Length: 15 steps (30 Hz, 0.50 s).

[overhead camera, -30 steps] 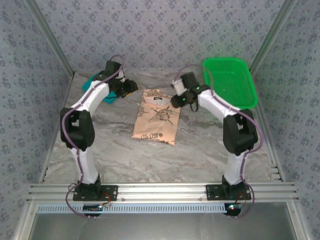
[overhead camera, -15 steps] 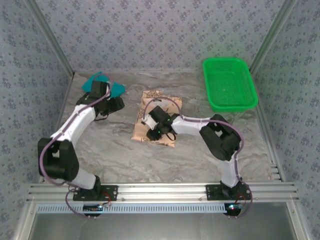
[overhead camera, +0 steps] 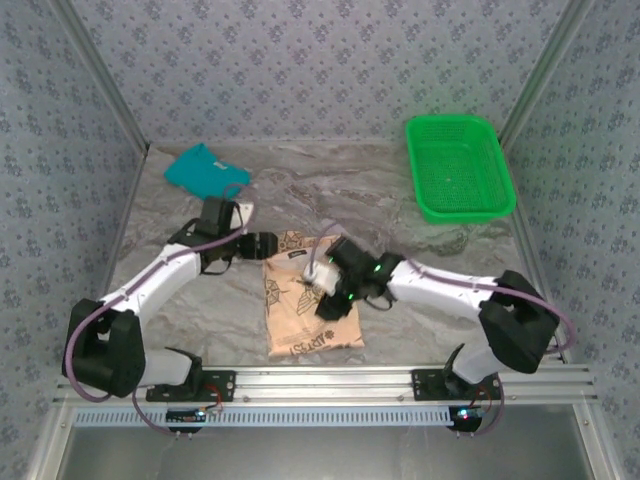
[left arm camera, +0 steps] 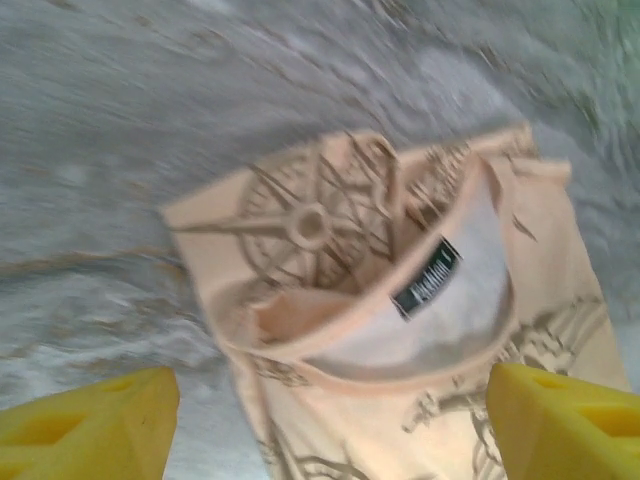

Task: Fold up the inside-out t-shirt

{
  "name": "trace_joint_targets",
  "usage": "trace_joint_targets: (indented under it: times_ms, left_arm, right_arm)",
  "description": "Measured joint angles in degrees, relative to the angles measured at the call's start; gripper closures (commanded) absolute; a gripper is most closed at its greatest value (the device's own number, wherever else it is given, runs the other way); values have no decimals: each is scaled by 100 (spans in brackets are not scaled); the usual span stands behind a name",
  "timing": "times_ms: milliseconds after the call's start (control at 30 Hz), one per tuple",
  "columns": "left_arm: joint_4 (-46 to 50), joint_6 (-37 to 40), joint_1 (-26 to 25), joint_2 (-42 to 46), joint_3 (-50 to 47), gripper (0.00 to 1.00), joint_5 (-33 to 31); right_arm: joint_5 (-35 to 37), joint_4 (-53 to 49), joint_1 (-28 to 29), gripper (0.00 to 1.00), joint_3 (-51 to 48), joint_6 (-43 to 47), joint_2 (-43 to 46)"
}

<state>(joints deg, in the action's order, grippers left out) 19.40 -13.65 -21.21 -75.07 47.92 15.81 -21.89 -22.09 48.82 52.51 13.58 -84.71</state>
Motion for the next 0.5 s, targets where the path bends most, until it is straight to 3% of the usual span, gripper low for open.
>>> trace_joint_targets:
  times_ms: [133, 200, 333, 500]
  left_arm:
    - [-144, 710, -387, 197, -393, 19, -87]
    - [-142, 918, -391, 179, -420, 22, -332]
    - [-164, 918, -59, -162, -378, 24, -621]
    - [-96, 986, 247, -986, -15, 30, -542]
  right_arm:
    - [-557, 4, -1392, 56, 544, 1082, -197]
    - [-599, 85, -1746, 55, 844, 1600, -531]
    - [-599, 101, -1679, 55, 1578, 2568, -1456]
    - [-623, -92, -1683, 55, 2562, 3233, -2341]
